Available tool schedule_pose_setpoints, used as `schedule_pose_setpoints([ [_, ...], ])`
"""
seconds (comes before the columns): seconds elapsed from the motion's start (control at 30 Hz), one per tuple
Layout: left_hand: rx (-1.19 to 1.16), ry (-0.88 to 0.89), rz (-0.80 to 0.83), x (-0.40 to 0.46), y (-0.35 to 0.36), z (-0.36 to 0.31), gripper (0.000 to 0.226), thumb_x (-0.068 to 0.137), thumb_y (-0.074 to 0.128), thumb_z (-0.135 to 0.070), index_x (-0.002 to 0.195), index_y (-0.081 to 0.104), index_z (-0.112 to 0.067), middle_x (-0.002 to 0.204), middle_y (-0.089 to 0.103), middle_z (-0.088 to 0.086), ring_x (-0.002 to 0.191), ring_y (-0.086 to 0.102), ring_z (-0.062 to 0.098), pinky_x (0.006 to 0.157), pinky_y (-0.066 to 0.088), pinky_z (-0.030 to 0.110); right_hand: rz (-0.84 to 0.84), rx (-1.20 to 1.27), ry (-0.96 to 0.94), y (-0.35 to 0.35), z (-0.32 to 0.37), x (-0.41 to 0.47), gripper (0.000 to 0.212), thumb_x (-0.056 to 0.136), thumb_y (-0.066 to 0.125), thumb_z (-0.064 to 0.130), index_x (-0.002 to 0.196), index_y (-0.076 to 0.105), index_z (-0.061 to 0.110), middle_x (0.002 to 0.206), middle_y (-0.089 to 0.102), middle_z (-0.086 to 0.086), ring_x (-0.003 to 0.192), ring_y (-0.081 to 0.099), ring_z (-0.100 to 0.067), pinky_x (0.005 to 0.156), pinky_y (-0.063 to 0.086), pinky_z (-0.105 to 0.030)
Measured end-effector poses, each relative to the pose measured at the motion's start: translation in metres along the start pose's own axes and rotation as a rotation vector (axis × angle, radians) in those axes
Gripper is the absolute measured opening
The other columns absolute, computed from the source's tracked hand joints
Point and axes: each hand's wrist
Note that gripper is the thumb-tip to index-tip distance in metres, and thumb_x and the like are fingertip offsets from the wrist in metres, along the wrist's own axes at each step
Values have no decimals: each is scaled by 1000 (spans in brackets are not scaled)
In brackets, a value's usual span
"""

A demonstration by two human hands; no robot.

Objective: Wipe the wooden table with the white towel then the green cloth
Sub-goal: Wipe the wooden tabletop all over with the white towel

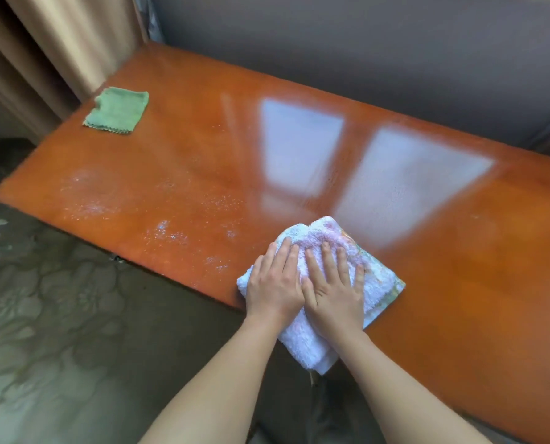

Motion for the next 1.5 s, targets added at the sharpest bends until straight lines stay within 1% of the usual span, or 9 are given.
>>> schedule_pose_setpoints([
  [0.27,25,-2,56,-22,-6,23,59,85,32,-35,138,48,-15,146,44,3,134,41,25,103,42,46,-2,-38,-17,13,22,-22,57,98,20,49,153,19,36,162,17,3,149,8,-20,115,8,-56],
  [0.37,28,3,91,-2,-7,24,66,83,25,-37,145,36,-16,154,30,2,142,26,23,111,32,47,-2,-33,-37,11,21,-4,57,97,22,48,153,21,36,161,18,4,149,11,-20,115,10,-56],
  [0.5,22,-16,70,47,-16,29,74,81,10,-41,149,26,-18,158,19,-1,146,12,20,117,15,43,2,-23,-63,6,23,52,57,96,23,49,152,26,36,161,21,4,149,14,-21,115,9,-56],
  [0.53,19,-26,56,62,-18,31,75,80,9,-41,149,26,-18,158,20,-1,146,13,20,117,14,43,1,-26,-70,5,23,68,58,96,22,49,152,26,36,161,21,4,149,14,-22,116,9,-56],
  [0.67,24,-44,-36,120,-24,37,69,80,21,-38,141,44,-14,150,38,3,140,32,25,110,28,47,-11,-41,-76,1,24,127,59,95,20,50,152,23,37,162,17,5,150,9,-21,117,5,-56],
  [0.83,24,-108,-38,209,-38,47,77,77,12,-42,146,35,-17,155,28,1,144,22,22,114,20,44,7,-26,-121,-12,29,227,60,93,17,50,152,22,38,162,13,6,150,3,-19,118,1,-54],
  [1.07,47,-183,-49,298,-52,64,77,77,10,-41,147,33,-18,156,25,-1,144,20,20,115,18,42,59,-10,-171,-26,39,325,61,92,14,50,153,15,40,163,6,8,150,-7,-16,118,-5,-51],
  [1.27,24,-190,-78,299,-50,66,73,80,16,-41,144,38,-16,153,34,3,140,29,23,112,27,42,68,-31,-179,-28,41,329,60,93,13,49,153,13,40,163,4,8,149,-7,-16,118,-6,-50],
  [1.5,10,-215,-81,236,-46,74,74,80,11,-42,145,35,-15,154,31,2,141,26,23,112,24,38,89,-6,-210,-20,55,272,59,94,14,48,153,13,40,163,4,9,149,-7,-14,118,-8,-47],
])
Point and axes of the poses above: each hand's wrist, its own x-axis towards the middle knuckle, its own y-axis out of the palm, z = x × y
